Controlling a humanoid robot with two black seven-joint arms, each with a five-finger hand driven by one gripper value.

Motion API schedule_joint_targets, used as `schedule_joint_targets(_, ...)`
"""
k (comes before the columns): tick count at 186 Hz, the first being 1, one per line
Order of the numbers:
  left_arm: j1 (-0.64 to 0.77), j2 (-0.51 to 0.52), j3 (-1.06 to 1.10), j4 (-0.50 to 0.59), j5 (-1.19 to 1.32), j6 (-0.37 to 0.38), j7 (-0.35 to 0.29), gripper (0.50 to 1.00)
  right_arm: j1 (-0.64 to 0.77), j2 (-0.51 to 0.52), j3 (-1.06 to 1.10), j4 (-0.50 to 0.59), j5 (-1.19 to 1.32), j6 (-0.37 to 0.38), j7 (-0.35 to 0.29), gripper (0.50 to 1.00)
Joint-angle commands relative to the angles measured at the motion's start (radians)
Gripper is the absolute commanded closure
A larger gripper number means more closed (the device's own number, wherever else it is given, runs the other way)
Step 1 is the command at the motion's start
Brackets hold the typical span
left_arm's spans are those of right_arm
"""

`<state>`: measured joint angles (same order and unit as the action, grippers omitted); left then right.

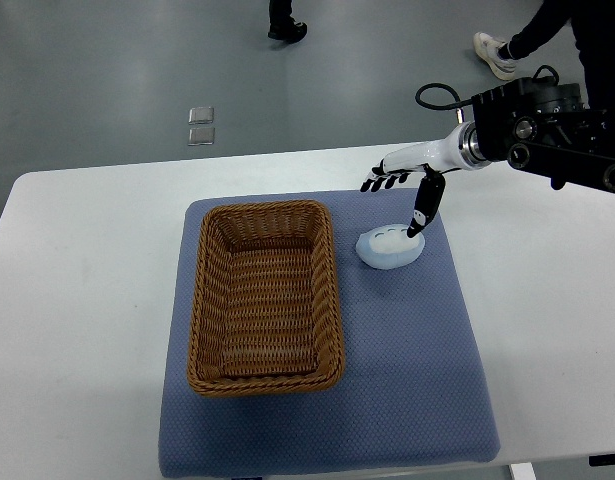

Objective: Place blue toy in brown basket
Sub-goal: 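Reach the right hand forward over the white egg-shaped toy, then lower the right hand and close its fingers around the white toy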

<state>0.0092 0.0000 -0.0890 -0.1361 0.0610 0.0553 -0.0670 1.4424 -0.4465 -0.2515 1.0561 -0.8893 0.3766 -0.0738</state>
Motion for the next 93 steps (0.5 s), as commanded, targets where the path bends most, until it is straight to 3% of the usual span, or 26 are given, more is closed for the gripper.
schedule_joint_targets(1,0.0,0.0,0.0,0.0,0.0,0.0,0.001,0.5,-0.008,0.005,0.0,0.002,0.053,-0.008,-0.098,0.593)
schedule_joint_targets(21,0.0,0.0,0.0,0.0,0.0,0.0,-0.001,0.5,-0.011,0.025,-0.002,0.002,0.135,-0.036,-0.142,0.595)
schedule_joint_targets(93,0.0,0.0,0.0,0.0,0.0,0.0,-0.001,0.5,-0.069,0.12,-0.008,-0.01,0.141,-0.13,-0.141,0.593)
